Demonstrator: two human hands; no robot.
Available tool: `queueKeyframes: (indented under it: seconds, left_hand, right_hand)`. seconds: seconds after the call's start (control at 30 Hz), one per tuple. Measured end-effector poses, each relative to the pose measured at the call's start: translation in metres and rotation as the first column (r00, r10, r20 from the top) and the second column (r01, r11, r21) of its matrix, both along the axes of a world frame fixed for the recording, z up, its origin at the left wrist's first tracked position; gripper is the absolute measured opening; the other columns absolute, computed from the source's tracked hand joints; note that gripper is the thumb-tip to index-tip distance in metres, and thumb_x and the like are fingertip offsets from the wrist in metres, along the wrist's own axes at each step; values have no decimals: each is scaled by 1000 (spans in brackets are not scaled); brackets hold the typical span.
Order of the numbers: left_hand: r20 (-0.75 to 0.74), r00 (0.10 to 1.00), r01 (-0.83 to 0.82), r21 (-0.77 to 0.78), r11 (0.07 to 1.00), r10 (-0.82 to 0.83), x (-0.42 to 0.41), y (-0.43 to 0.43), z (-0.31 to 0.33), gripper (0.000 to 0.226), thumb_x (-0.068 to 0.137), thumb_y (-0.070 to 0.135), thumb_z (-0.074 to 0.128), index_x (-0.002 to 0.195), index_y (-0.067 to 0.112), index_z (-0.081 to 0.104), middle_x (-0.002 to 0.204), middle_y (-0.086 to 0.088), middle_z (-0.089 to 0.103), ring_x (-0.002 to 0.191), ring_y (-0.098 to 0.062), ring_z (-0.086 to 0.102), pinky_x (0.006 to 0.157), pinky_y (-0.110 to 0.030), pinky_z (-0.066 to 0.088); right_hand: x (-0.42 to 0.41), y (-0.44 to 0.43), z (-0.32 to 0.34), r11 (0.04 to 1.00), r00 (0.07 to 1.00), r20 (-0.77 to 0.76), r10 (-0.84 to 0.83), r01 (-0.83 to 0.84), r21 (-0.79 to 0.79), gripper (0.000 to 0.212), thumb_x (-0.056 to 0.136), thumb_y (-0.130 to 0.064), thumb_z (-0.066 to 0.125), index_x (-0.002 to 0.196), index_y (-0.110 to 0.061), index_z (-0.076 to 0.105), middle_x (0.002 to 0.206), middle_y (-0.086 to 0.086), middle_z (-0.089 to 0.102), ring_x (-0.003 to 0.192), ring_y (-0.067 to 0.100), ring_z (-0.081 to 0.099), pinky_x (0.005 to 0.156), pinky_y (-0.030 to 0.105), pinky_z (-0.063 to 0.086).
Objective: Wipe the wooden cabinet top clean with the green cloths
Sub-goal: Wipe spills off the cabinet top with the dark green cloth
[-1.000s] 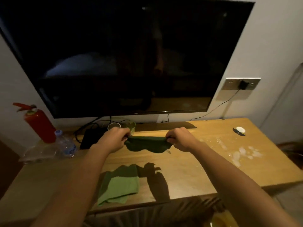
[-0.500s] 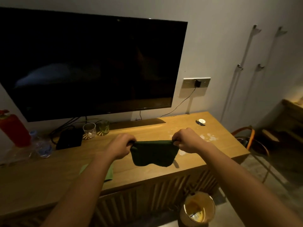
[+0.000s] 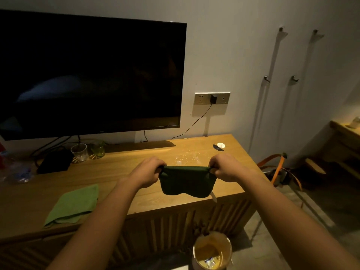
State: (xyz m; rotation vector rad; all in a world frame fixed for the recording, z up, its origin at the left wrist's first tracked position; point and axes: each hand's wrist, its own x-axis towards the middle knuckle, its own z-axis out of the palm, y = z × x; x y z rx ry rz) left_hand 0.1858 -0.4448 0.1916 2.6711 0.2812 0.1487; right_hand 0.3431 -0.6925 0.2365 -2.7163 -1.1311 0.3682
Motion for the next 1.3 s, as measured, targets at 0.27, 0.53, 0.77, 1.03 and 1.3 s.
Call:
queueKeyframes:
  seconds: [0.27,0.53,0.77,1.03,1.3]
  left_hand:
    - [-79,997,-27,-103,994,19,48,-46,-30,23,94,16,58,114,27,60,113,6,55,101,-9,51,88,-27,50]
    - [-93,992,-98,-142,985,85,138,-1,-65,12,97,22,54,106,30,58,106,9,54,96,-8,52,86,-30,51]
    - [-114,975,-214,-252,944,191,275,87,-109,13,99,26,51,94,33,61,97,10,56,90,-8,54,82,-36,53]
    - [99,880,-394,-392,831,464,402,153,-194,18,97,21,58,112,20,68,100,10,60,88,-14,59,77,-33,49]
    - [60,865,-482,-168,860,497,423,191,-275,15,97,22,55,92,15,67,76,4,58,74,-18,57,62,-32,41]
  right_hand:
    - [55,-36,-33,998,997,-69,18,-22,-62,29,91,-9,61,116,-21,70,107,-1,67,93,16,59,73,27,52]
    - [144,9,-72,997,988,-154,-10,-2,-80,26,91,-9,58,108,-21,73,100,0,69,93,21,62,83,41,57]
    - [283,110,-100,997,995,-98,-8,2,-71,21,91,-12,57,106,-18,71,96,2,70,92,25,64,73,33,51]
    - [419,212,-167,996,983,181,-14,-3,94,26,89,-14,65,114,-22,67,106,1,68,100,23,60,84,37,52]
    - [424,230,-278,998,999,17,29,-30,62,20,93,-13,61,112,-14,66,109,7,67,99,25,60,84,37,51]
